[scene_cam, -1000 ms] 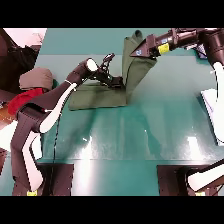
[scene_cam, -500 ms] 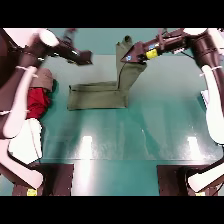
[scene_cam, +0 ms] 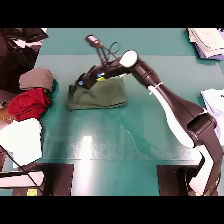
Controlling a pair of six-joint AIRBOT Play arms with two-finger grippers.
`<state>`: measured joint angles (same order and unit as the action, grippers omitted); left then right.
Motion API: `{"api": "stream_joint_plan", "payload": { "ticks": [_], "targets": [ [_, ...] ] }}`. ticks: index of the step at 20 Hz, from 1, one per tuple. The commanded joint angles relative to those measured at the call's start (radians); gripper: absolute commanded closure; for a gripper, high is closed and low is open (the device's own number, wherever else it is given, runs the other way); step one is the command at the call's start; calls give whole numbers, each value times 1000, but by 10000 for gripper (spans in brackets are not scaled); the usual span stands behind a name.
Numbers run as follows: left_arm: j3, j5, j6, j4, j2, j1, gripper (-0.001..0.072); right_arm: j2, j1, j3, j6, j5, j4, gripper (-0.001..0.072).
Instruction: Fold the shirts.
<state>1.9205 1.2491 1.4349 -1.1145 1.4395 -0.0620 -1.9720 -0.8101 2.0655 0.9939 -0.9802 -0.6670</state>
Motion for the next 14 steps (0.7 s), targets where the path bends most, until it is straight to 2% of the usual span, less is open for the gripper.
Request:
{"api": "stream_joint_plan", "payload": {
  "ticks": [1, 3, 6, 9, 14],
  "targets": [
    [0, 47, -1, -1, -24, -11, 681, 54, -34, -8, -40, 20, -150, 39],
    [0, 68, -2, -1, -24, -11, 681, 142, 37, -97, 49, -50, -280, 44],
    [-4, 90, -2, -1, -24, -9, 681, 244, 196, -291, 161, -140, -310, 47],
    [-13, 96, -2, -1, -24, -9, 681, 286, 376, -499, 285, -153, -266, 47],
    [-13, 93, -2, 0, -24, -9, 681, 261, 526, -663, 307, -62, -99, 46]
  ]
}}
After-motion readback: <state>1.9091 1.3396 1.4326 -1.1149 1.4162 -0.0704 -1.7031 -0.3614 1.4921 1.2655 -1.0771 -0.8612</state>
